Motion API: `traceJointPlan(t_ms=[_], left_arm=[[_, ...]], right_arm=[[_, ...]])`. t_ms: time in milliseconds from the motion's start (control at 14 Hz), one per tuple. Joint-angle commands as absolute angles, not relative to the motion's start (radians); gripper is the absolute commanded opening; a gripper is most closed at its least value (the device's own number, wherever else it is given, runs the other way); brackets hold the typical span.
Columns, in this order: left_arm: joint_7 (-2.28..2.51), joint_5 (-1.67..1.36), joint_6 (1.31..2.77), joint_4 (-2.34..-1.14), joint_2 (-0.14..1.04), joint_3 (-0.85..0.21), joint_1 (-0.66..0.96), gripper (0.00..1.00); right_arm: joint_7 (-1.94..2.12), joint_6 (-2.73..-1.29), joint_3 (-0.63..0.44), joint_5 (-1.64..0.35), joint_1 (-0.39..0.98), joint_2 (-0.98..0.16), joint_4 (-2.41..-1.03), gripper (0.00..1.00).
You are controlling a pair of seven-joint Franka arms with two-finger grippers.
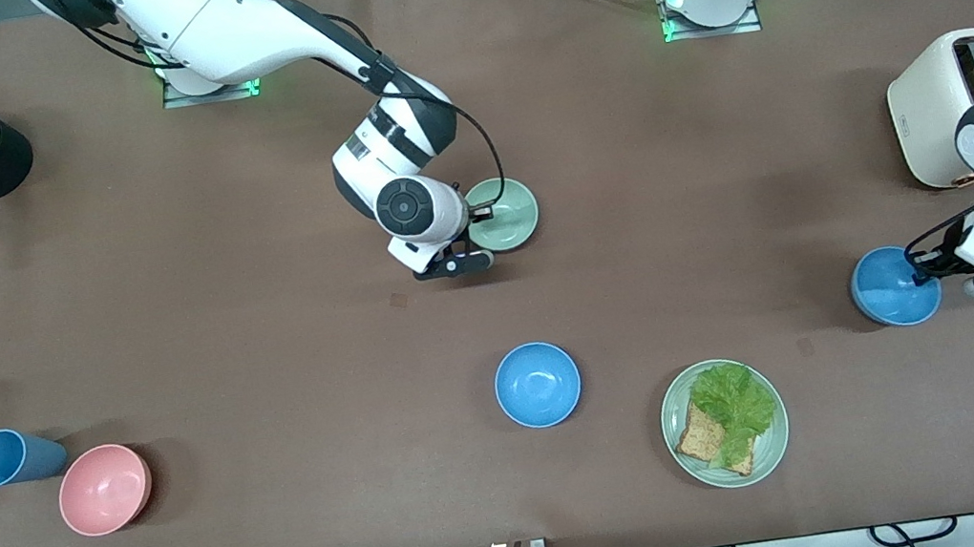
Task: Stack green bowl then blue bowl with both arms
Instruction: 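Slide the green bowl to mid-table while the left gripper grasps the blue bowl, then release the green bowl with the right gripper while the left gripper lifts the blue bowl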
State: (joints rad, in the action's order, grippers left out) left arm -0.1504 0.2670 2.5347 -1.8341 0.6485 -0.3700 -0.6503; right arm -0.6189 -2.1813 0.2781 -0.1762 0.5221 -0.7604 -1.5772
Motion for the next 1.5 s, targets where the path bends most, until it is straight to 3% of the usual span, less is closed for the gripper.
traceJointPlan(t_ms=[0, 71, 286, 571, 786, 1000, 1143, 1286, 1429], left_arm=[[-0.149, 0.272, 2.438, -1.848, 0.612, -0.438, -0.690, 0.00], [-0.155, 0.273, 2.389, -1.848, 0.594, -0.492, -0.728, 0.00], [-0.156, 0.273, 2.156, -1.830, 0.549, -0.720, -0.879, 0.02], [-0.079, 0.273, 1.975, -1.829, 0.538, -1.064, -1.084, 0.00], [0.162, 0.273, 1.771, -1.764, 0.538, -1.352, -1.121, 0.00], [0.412, 0.272, 1.767, -1.763, 0.545, -1.474, -1.053, 0.00], [0.556, 0.272, 1.814, -1.764, 0.570, -1.471, -0.955, 0.00], [0.683, 0.273, 1.946, -1.787, 0.606, -1.438, -0.861, 0.00], [0.835, 0.284, 2.008, -1.784, 0.604, -1.323, -0.688, 0.00]], right_arm=[[-0.647, -2.189, 0.275, -0.213, 0.523, -0.752, -1.566, 0.89], [-0.655, -2.180, 0.272, -0.212, 0.515, -0.750, -1.534, 1.00], [-0.657, -2.067, 0.258, -0.187, 0.474, -0.668, -1.482, 1.00], [-0.624, -1.942, 0.166, -0.086, 0.407, -0.510, -1.470, 1.00], [-0.591, -1.898, 0.155, -0.032, 0.303, -0.436, -1.470, 1.00], [-0.592, -1.847, 0.153, -0.032, 0.194, -0.379, -1.470, 1.00], [-0.589, -1.815, 0.150, -0.034, 0.126, -0.339, -1.470, 1.00], [-0.531, -1.803, 0.149, -0.034, 0.072, -0.315, -1.468, 1.00], [-0.436, -1.784, 0.141, -0.032, 0.039, -0.304, -1.467, 1.00]])
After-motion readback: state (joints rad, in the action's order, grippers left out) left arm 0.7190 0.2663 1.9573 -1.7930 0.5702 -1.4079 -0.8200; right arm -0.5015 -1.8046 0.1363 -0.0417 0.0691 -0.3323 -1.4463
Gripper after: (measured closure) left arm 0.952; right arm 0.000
